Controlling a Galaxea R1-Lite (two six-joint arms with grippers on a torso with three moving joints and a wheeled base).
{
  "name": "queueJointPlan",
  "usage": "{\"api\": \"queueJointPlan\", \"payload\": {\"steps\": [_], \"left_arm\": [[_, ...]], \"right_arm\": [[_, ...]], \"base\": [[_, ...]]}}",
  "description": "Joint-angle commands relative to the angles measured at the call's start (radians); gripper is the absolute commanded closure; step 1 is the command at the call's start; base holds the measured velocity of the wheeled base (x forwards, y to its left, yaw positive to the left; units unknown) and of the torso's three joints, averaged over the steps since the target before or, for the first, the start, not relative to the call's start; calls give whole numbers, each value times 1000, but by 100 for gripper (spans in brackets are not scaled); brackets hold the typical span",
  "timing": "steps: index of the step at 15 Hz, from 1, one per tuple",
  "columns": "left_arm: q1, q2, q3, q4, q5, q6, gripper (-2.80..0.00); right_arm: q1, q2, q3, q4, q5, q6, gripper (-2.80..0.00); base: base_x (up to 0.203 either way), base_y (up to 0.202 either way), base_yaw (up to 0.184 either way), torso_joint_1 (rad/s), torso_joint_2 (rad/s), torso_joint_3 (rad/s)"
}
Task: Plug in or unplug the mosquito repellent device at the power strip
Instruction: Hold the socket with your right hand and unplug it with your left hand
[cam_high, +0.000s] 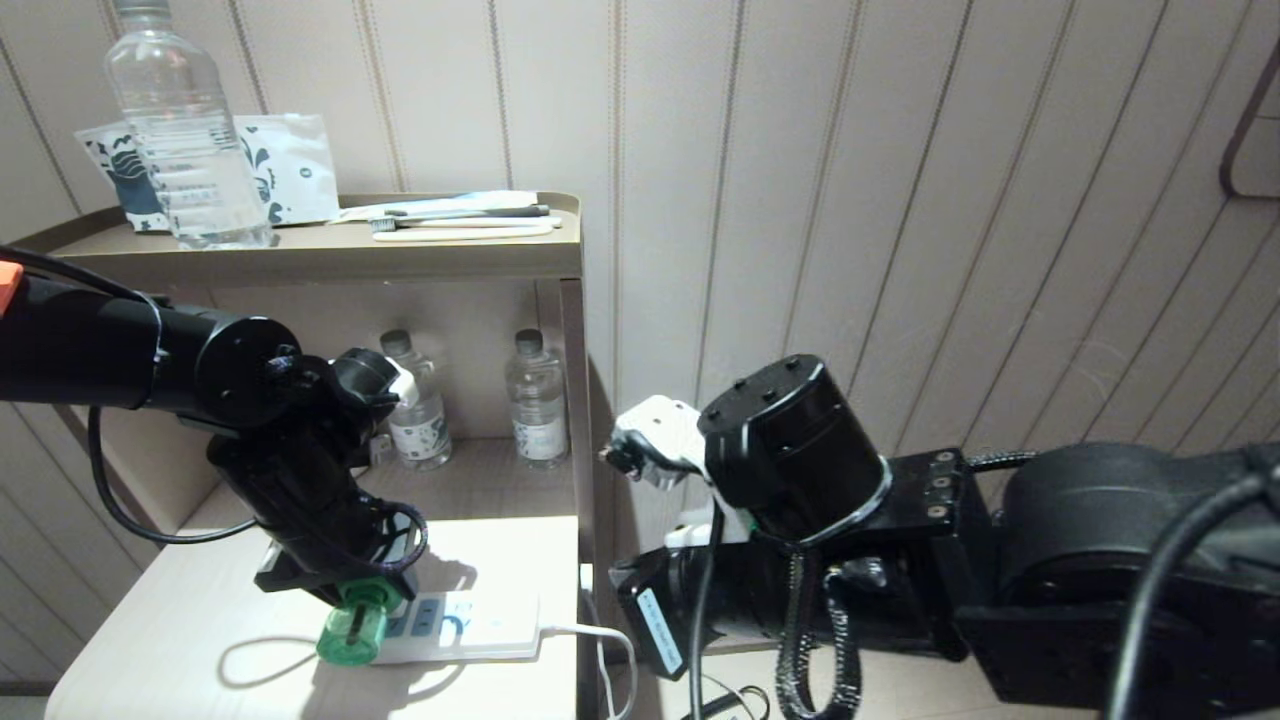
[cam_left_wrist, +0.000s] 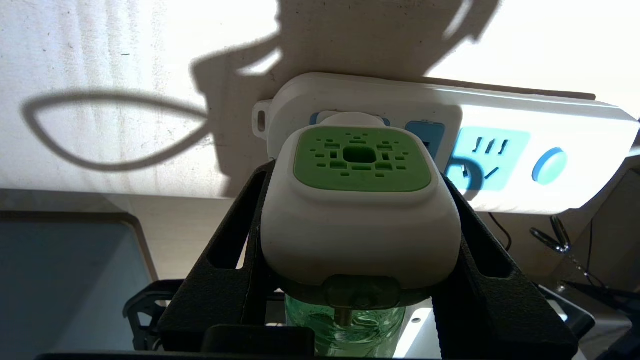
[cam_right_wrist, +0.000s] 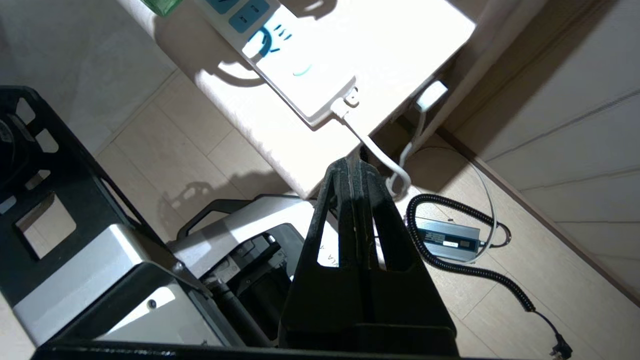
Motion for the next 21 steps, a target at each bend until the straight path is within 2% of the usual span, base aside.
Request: {"api": "queueJointPlan", "payload": {"steps": [1,9,21], "left_arm": [[0,5,-1,4,0,-3,0],[-2,7,7,7,0,-4,0],[-5,27,-10,6,0,-1,0]], "right_arm": [[13,94,-50,0,0,2,0],[65,336,-206,0,-6,15,0],[95,488,-402,3,-9,16,0]], "base": [[0,0,0,0,0,0],[0,0,0,0,0,0],[0,0,0,0,0,0]]}}
